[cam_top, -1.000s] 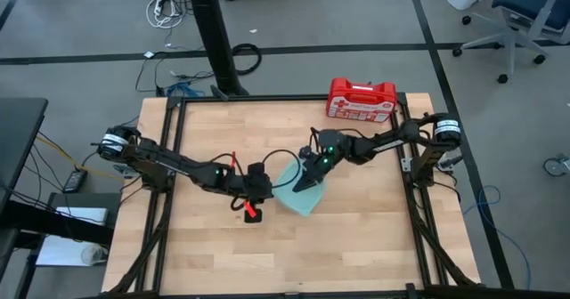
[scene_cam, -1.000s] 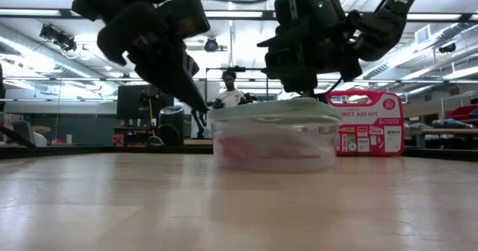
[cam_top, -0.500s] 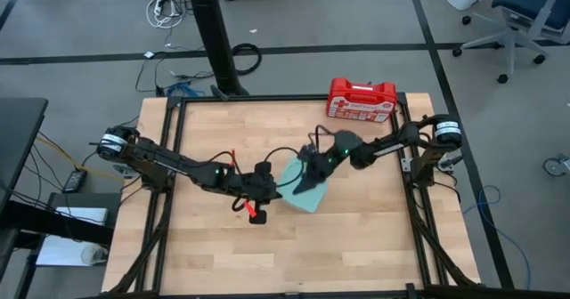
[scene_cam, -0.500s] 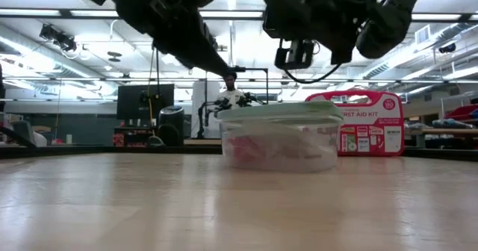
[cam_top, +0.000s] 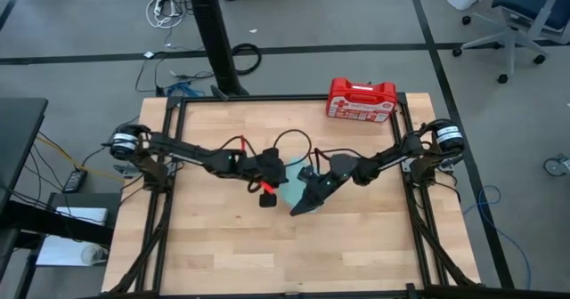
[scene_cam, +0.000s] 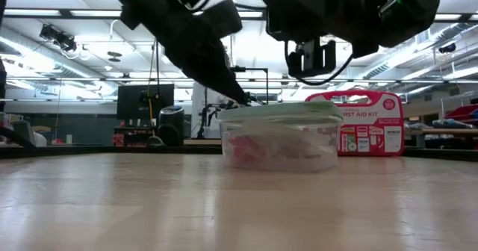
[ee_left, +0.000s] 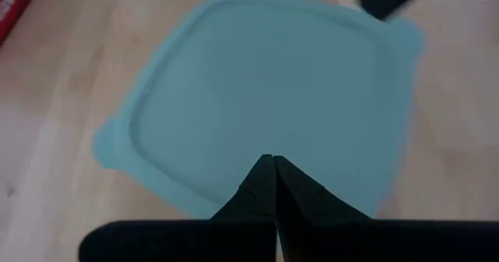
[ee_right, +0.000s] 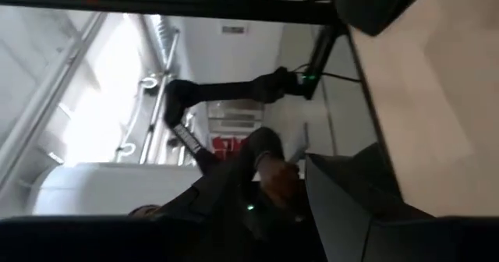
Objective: Roll bandage
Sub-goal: Close the transparent food container lid
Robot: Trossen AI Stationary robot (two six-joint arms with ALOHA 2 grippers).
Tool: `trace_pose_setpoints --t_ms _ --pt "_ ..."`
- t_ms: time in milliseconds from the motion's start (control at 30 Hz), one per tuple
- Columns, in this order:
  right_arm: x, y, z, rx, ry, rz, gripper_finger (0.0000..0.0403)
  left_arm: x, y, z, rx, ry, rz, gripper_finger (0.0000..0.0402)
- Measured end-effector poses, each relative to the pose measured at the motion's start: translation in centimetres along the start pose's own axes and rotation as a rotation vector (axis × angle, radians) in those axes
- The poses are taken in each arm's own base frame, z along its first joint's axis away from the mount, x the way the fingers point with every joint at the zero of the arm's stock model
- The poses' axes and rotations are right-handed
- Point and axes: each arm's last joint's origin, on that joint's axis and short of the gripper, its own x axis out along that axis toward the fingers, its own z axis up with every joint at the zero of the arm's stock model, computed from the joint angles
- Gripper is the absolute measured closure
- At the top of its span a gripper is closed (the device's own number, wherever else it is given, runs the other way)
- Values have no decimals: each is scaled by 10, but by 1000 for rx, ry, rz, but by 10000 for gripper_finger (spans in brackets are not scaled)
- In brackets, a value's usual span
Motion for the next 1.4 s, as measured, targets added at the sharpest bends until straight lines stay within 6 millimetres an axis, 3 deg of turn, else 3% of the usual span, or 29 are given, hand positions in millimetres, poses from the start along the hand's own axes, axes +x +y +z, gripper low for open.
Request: trace_pose_setpoints --t_ms 167,533,700,867,1033,1167,1400 --pt "-1 -11 0 36 -42 -108 254 9 11 -3 2 25 21 401" --pt "5 -14 -8 56 -101 -133 254 14 4 -10 -58 87 14 401" --pt "17 -23 -16 54 -88 -29 254 14 3 -11 -58 92 12 401" --pt "21 -35 -16 -12 -101 252 254 14 3 -11 -55 94 12 401" --pt "23 -49 -16 38 -95 214 254 14 2 -11 -53 95 14 401" --pt "22 -37 -17 11 -75 247 254 14 2 -12 -53 98 14 401" --pt "14 3 -18 -114 -68 359 254 14 2 -12 -53 100 15 401"
